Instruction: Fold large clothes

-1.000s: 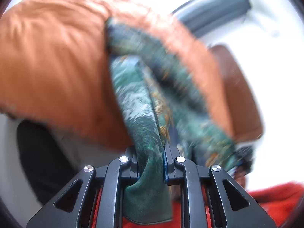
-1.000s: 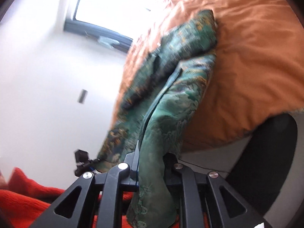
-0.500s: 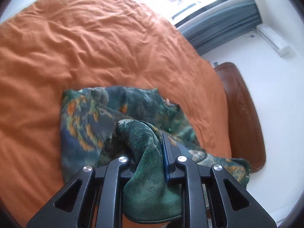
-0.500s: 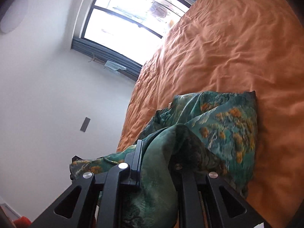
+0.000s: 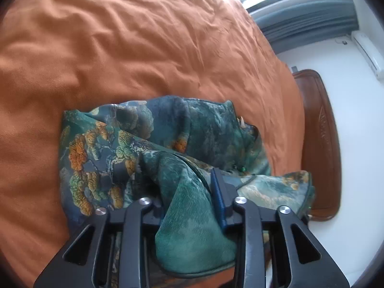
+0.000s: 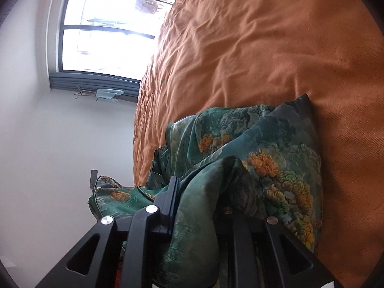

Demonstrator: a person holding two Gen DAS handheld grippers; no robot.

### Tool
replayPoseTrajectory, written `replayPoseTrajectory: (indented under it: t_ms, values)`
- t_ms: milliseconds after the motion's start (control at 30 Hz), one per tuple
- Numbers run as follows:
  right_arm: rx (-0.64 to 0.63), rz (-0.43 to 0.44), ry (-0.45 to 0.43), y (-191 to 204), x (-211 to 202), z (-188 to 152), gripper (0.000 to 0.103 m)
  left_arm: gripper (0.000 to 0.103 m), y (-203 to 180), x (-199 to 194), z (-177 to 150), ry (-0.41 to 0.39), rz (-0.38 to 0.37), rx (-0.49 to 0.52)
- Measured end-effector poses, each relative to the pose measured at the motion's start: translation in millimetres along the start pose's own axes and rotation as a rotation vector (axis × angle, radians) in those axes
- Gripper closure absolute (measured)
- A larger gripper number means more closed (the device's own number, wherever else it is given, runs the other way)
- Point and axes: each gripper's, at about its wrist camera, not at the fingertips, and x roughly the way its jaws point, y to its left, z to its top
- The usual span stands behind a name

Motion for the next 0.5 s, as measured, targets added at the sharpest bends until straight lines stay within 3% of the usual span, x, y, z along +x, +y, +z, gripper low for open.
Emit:
replayPoseTrajectory:
  t_ms: [67,133,167,233,300,400,500]
  values:
    - [0.045,0.015,0.006,-3,0,3,0.067,0.055,-3,-11,2,-0.006,-0.021,0.007]
    - [0.066,0.058,-0.024,0,-9,6,0.038,0.039,-8,-24,3,-0.027,-0.043,0.016]
    - [0.069,0.077,-0.044,4,-15,7,0.032,0.033,-10,-31,3,-0.044,-0.041,0.021]
    - [0.061,0.083,-0.09,10,-28,11,0.023,0.005,-14,-53,1,-0.141,0.0,0.048]
    - [0.03,0.071,-0.146,19,-47,12,0.022,0.004,-14,-72,-2,-0.204,0.013,0.065]
    - [-0.02,0.047,-0.17,28,-60,8,0.022,0.004,-6,-81,-8,-0.195,-0.035,0.077]
    - [-0.103,-0.033,-0.15,35,-61,0,0.022,0.004,-5,-75,-20,-0.157,-0.02,0.164]
